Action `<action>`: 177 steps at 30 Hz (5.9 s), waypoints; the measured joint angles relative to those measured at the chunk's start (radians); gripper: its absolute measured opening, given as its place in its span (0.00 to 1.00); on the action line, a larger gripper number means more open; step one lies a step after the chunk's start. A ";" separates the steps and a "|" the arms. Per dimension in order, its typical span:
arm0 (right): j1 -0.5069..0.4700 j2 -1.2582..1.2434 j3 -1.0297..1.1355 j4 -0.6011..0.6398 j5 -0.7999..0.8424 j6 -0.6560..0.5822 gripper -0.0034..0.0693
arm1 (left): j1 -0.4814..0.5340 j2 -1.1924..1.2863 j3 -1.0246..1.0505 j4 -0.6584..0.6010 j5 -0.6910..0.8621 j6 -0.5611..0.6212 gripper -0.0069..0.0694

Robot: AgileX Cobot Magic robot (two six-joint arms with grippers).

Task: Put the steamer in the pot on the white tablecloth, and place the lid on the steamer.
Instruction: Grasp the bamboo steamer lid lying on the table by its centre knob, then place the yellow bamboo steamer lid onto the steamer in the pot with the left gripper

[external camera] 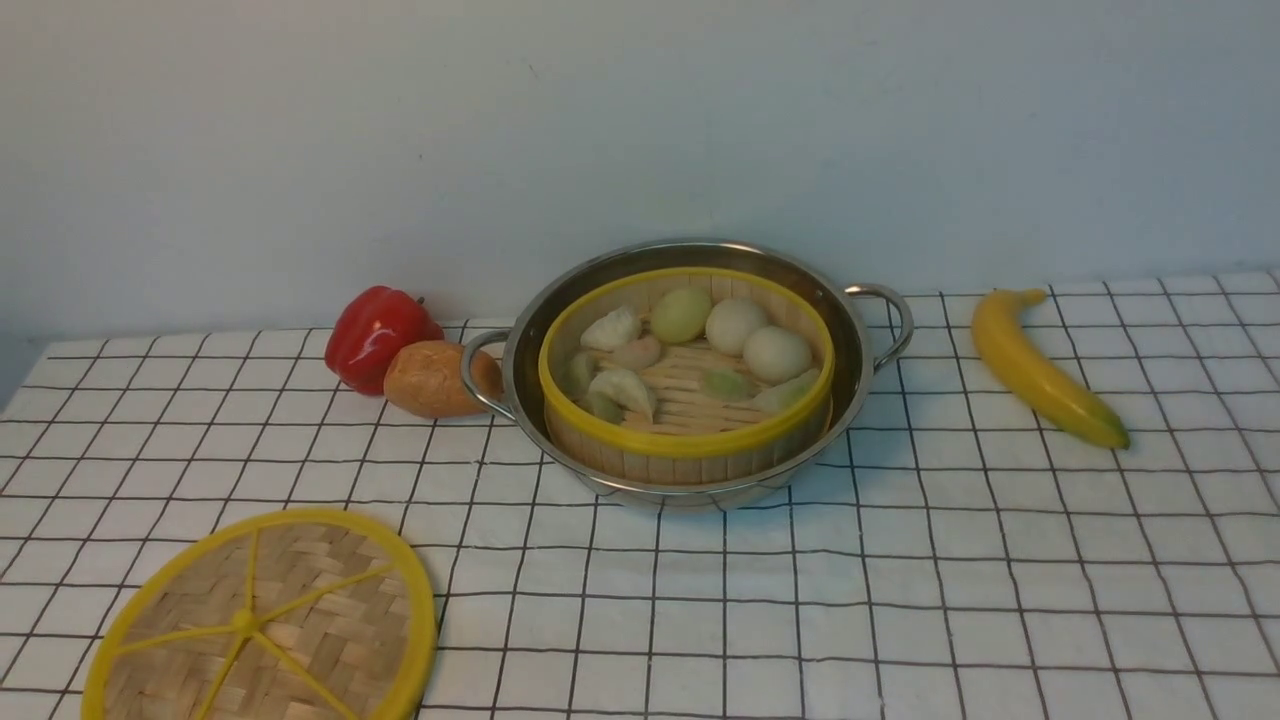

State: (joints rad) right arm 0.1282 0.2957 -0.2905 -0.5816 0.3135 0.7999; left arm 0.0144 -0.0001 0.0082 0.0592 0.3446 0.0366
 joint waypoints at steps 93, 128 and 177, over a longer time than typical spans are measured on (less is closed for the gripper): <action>-0.103 -0.292 0.300 0.816 0.045 -1.015 0.38 | 0.000 0.021 -0.074 -0.287 -0.194 -0.253 0.43; -0.103 -0.292 0.300 0.816 0.044 -1.015 0.38 | 0.000 1.612 -0.920 -0.075 0.442 0.219 0.43; -0.103 -0.292 0.300 0.814 0.044 -1.015 0.38 | 0.000 1.550 -1.284 -0.160 0.708 0.312 0.25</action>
State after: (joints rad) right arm 0.0252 0.0032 0.0093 0.2327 0.3570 -0.2149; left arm 0.0144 1.5495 -1.2754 -0.1007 1.0528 0.3485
